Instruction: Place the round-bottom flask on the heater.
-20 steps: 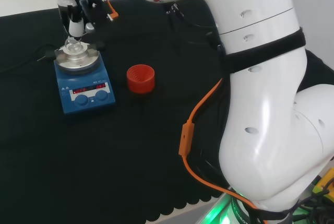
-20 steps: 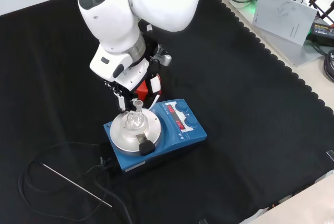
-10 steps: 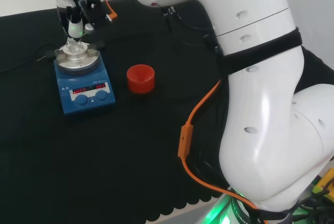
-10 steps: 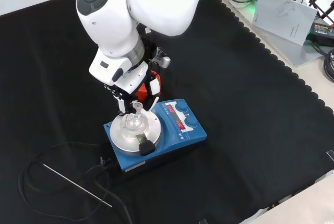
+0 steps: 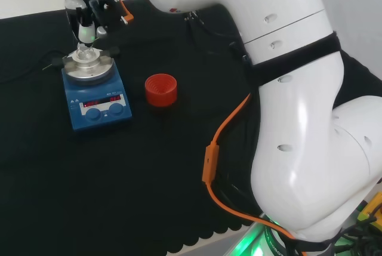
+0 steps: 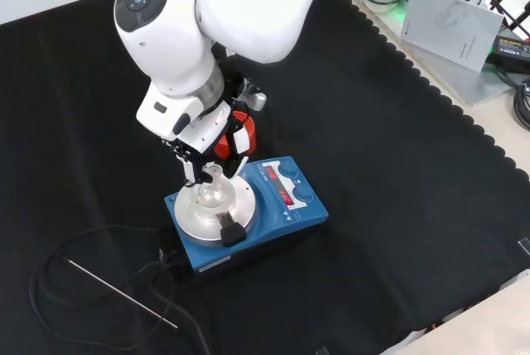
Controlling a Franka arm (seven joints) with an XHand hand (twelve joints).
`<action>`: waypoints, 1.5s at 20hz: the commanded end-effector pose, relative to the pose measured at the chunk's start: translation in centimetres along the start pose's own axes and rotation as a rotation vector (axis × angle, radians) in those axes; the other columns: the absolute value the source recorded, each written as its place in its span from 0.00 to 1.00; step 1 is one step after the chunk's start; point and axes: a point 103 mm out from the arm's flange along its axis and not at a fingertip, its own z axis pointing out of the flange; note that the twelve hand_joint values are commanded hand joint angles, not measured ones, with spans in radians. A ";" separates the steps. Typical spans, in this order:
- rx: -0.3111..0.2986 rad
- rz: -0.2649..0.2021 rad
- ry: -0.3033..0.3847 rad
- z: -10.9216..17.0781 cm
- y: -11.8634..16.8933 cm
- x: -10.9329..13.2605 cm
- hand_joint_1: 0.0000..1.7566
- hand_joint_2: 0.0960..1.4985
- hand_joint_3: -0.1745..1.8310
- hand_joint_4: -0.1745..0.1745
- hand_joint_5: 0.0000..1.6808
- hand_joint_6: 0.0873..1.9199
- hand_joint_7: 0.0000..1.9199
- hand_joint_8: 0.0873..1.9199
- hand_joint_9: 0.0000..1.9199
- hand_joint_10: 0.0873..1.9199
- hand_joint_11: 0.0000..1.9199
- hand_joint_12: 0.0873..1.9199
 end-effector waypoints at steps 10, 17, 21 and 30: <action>0.051 -0.002 -0.021 1.3 0.5 0.0 0.68 0.29 0.54 0.00 0.78 0.34 0.79 0.27 0.94 0.03 0.89 0.40; 0.114 -0.011 -0.070 0.8 0.3 -0.4 0.50 0.19 0.53 0.02 0.17 0.51 0.43 0.49 0.70 0.20 0.72 0.53; 0.141 -0.013 -0.077 0.8 0.2 -0.7 0.41 0.20 0.50 0.18 0.05 0.23 0.28 0.48 0.54 0.37 0.63 0.59; 0.186 -0.006 -0.086 0.3 -0.2 -1.4 0.31 0.20 0.48 0.33 0.00 0.00 0.17 0.46 0.45 0.42 0.57 0.63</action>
